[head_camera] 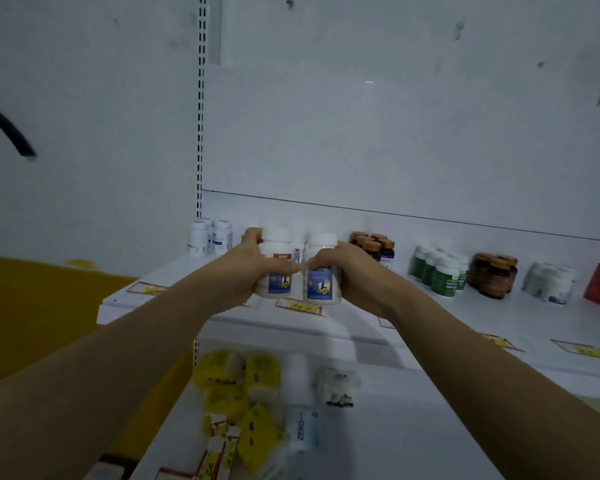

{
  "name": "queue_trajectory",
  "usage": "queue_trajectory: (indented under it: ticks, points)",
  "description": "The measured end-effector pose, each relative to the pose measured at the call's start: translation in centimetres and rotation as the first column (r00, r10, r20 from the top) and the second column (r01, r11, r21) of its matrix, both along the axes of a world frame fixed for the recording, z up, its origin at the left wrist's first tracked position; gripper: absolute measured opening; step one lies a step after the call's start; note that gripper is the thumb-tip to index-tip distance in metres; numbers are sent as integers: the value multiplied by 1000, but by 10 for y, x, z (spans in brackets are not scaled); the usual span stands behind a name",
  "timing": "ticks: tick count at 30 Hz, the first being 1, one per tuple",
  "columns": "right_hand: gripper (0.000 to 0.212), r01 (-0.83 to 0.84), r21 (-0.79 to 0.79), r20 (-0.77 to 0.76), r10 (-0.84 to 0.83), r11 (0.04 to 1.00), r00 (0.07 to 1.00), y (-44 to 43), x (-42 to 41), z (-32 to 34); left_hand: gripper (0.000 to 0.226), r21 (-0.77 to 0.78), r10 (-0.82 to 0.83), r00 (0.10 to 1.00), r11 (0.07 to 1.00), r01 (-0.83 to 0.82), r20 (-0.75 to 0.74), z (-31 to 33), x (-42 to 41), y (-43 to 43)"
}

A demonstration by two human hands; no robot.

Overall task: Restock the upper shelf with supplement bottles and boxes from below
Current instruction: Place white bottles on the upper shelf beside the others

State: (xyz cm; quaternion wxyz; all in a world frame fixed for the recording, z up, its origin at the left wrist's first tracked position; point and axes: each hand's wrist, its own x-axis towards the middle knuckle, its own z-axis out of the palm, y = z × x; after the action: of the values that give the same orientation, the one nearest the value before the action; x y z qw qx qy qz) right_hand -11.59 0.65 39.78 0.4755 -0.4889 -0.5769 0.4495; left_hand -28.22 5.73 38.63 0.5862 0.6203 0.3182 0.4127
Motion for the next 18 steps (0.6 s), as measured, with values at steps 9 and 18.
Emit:
queue_trajectory:
  ticks: [9, 18]
  points:
    - [44, 73, -99, 228, -49, 992, 972, 111, 47, -18, 50, 65, 11, 975, 998, 4, -223, -17, 21, 121]
    - [51, 341, 20, 604, -283, 940, 745, 162, 64, -45, 69, 206, 115, 908, 978, -32, -403, -50, 68, 179]
